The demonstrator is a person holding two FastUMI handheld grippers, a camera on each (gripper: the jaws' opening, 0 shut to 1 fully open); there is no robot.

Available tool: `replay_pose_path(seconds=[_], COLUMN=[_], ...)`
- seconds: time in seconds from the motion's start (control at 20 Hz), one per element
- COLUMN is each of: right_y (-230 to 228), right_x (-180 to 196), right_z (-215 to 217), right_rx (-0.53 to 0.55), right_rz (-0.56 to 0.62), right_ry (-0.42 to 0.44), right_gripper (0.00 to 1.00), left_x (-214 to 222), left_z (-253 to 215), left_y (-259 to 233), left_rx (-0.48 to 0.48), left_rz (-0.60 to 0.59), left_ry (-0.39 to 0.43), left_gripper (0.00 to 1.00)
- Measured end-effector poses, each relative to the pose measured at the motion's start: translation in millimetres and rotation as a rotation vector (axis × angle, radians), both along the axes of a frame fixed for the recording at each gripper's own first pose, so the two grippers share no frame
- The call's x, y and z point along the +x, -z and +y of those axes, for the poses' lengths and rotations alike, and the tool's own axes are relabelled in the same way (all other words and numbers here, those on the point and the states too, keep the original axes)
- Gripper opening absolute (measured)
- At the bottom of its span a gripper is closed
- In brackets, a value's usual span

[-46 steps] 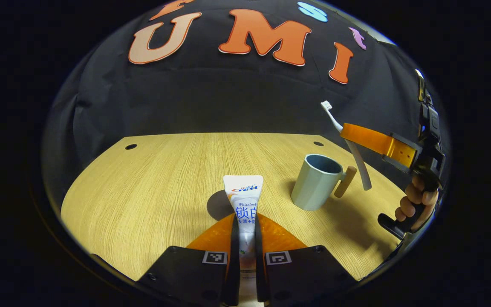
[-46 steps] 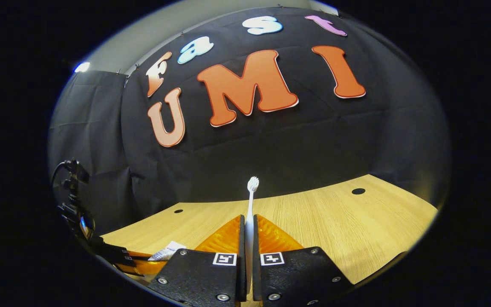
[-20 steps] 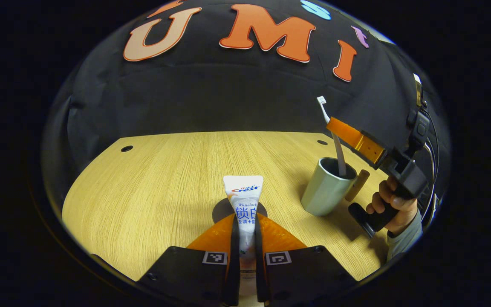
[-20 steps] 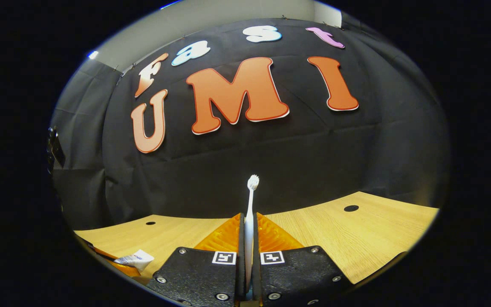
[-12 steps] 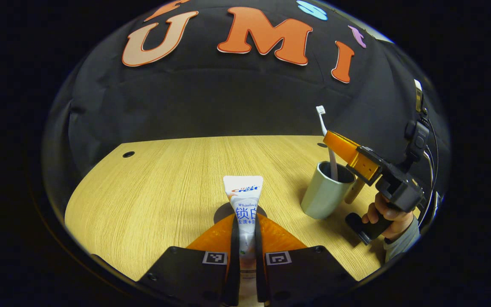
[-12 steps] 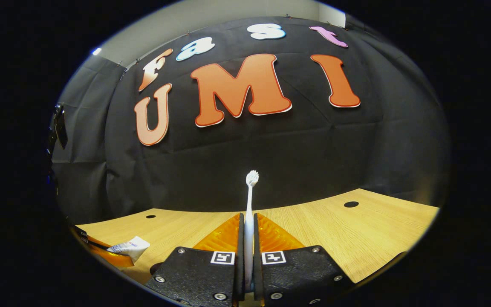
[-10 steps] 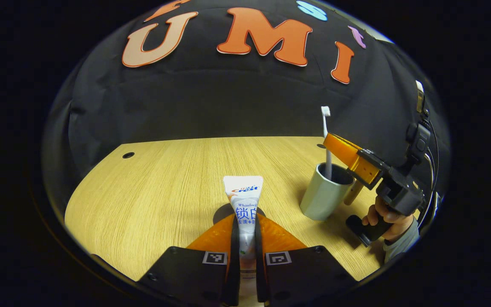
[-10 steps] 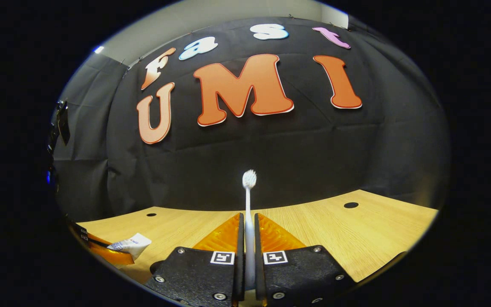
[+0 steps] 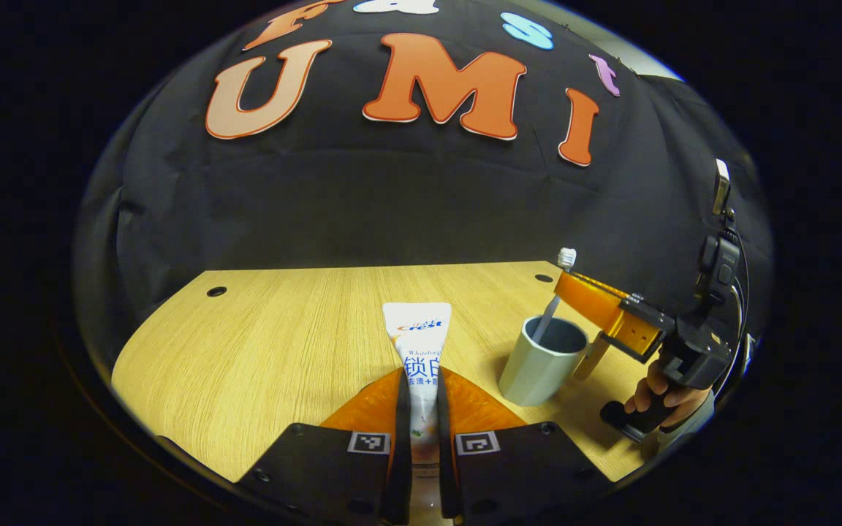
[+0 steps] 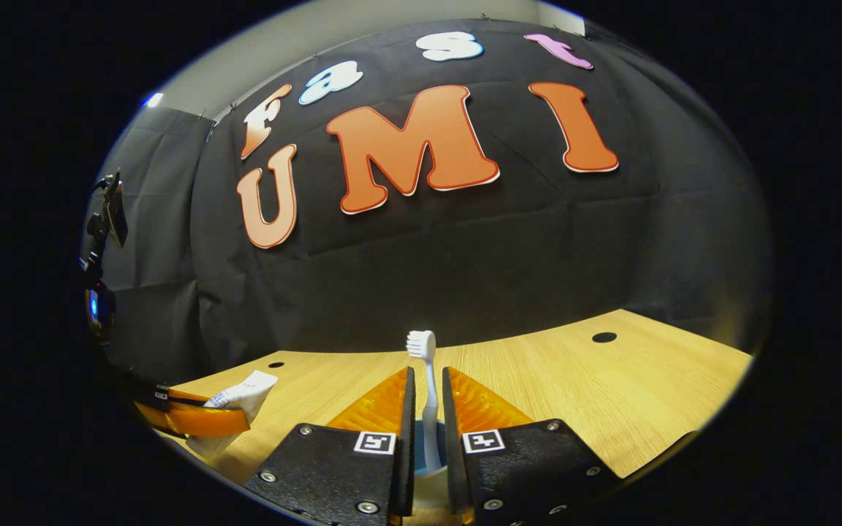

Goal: Put the toothbrush and toothpaste on the desktop into the cup, then pick up the cup and place it on the coaster on the desktop.

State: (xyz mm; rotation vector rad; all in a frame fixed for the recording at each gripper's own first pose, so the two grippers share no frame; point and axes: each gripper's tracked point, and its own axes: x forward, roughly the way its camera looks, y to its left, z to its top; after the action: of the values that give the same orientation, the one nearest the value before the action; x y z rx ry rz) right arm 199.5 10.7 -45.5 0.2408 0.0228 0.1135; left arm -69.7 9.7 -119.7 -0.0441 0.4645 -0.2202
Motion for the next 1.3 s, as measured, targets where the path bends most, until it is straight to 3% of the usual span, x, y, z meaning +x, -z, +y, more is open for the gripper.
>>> replay_pose_path(seconds=[0.6,1.1,1.2,1.3], right_y=[-7,2,3,2], right_x=[-36,-64,-68,-73], right_z=[-33,-48,-54,-59], right_rx=[-0.013,-0.059,-0.069,-0.077], right_rz=[0.011,0.03,0.034,0.032], right_ry=[-0.025,-0.087,-0.087,-0.087], right_gripper=[0.34,0.59,0.7,0.69], left_x=[34,58,62,68], left_z=[-52,-96,-105,-114], left_y=[-35,-64,-68,-70], left_rx=[-0.1,-0.158,-0.175,-0.194], left_rz=[-0.113,-0.211,-0.229,-0.237], left_ry=[-0.002,0.03,0.045,0.064], left_gripper=[0.2,0.19,0.19,0.19])
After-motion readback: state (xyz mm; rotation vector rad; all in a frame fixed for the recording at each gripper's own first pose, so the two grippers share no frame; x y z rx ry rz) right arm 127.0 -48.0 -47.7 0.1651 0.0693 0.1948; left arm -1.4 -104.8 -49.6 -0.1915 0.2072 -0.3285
